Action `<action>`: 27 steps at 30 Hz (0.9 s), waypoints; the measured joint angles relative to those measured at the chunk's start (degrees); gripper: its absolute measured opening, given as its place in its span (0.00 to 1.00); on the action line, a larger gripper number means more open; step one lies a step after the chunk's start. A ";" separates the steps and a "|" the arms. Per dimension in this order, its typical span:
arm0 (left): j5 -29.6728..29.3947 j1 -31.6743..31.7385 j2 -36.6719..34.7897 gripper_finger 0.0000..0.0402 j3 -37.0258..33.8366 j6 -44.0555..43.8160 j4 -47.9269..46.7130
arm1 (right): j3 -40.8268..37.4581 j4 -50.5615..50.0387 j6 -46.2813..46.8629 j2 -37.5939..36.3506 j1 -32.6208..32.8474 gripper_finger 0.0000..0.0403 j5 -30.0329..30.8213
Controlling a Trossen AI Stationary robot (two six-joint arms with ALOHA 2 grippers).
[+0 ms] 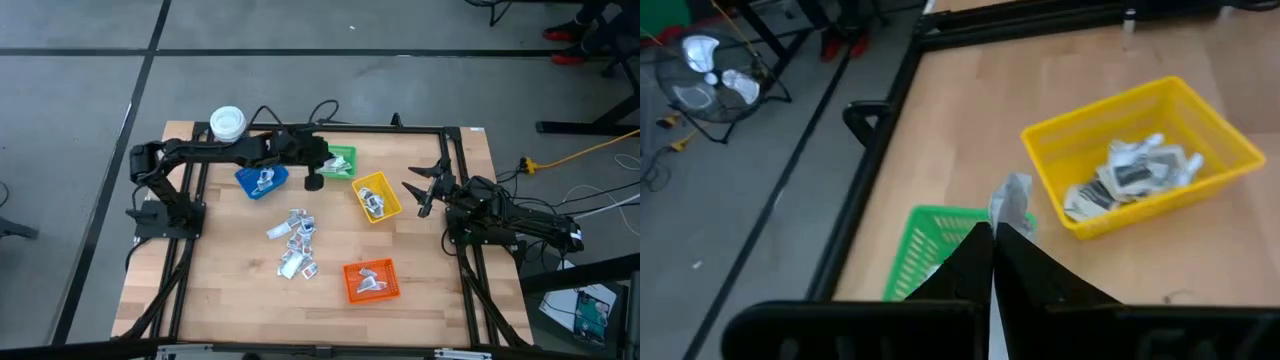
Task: Pick & Place First Aid Supplies
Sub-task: Put the white bandage into the green bin
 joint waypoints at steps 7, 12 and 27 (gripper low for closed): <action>3.37 2.65 5.59 0.01 5.98 0.07 -2.85 | 0.00 0.04 0.00 0.01 0.00 0.59 0.02; 5.70 4.40 11.24 0.01 12.95 0.07 -9.54 | 0.00 0.02 0.00 0.00 0.00 0.59 0.02; 10.39 7.19 23.17 0.01 23.00 0.96 -20.68 | 0.00 0.04 0.00 0.00 0.00 0.59 0.02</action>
